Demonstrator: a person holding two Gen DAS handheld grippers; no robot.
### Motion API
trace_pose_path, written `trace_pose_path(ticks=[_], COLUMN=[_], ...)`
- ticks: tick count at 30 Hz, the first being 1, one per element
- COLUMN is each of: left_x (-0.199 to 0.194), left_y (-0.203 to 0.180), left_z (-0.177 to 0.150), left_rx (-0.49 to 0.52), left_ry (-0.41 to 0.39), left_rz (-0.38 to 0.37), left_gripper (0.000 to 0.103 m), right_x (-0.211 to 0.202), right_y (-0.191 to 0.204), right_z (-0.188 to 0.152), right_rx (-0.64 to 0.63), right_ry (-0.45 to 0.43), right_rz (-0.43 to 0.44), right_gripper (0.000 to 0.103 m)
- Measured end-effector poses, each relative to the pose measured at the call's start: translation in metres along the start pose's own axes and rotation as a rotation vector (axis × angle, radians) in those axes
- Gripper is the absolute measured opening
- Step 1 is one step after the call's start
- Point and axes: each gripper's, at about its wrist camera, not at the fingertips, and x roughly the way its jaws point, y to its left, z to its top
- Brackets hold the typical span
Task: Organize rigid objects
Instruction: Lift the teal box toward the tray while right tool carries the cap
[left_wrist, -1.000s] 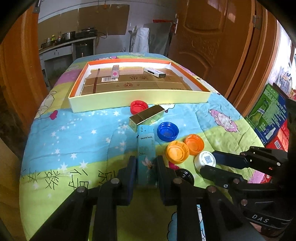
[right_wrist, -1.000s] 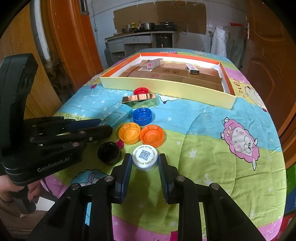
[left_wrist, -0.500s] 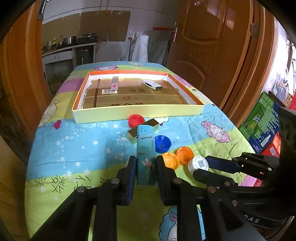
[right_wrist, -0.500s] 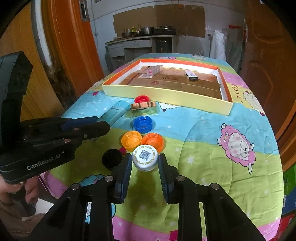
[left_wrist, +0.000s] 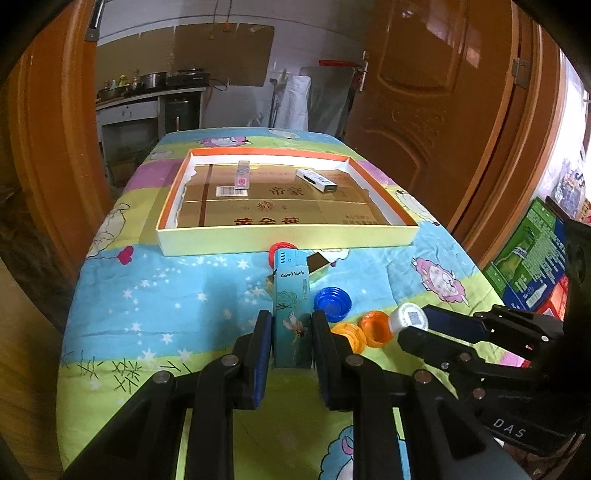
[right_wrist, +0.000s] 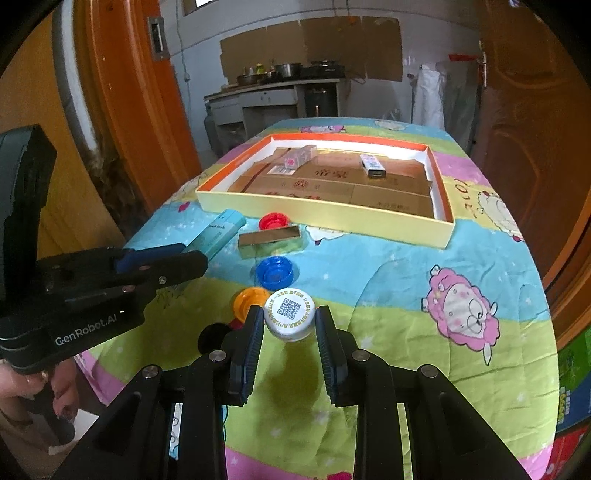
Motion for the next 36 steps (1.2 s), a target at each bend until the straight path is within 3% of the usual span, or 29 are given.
trace_pose_path(ticks=[10,36], left_x=[0.005,0.03], left_y=[0.002,0.002], left_z=[0.011,0.056], left_rx=[-0.017,-0.035], left_ry=[-0.008,-0.032], left_rz=[0.029,0.008], left_gripper=[0.022,0.022], right_x=[0.006,0.023], right_y=[-0.005,-0.034], right_z=[0.011,0.054], right_rx=[0.007,0.023], right_ry=[-0.01,-0.058], right_rz=[0.001,-0.014], right_gripper=[0.03,0.03])
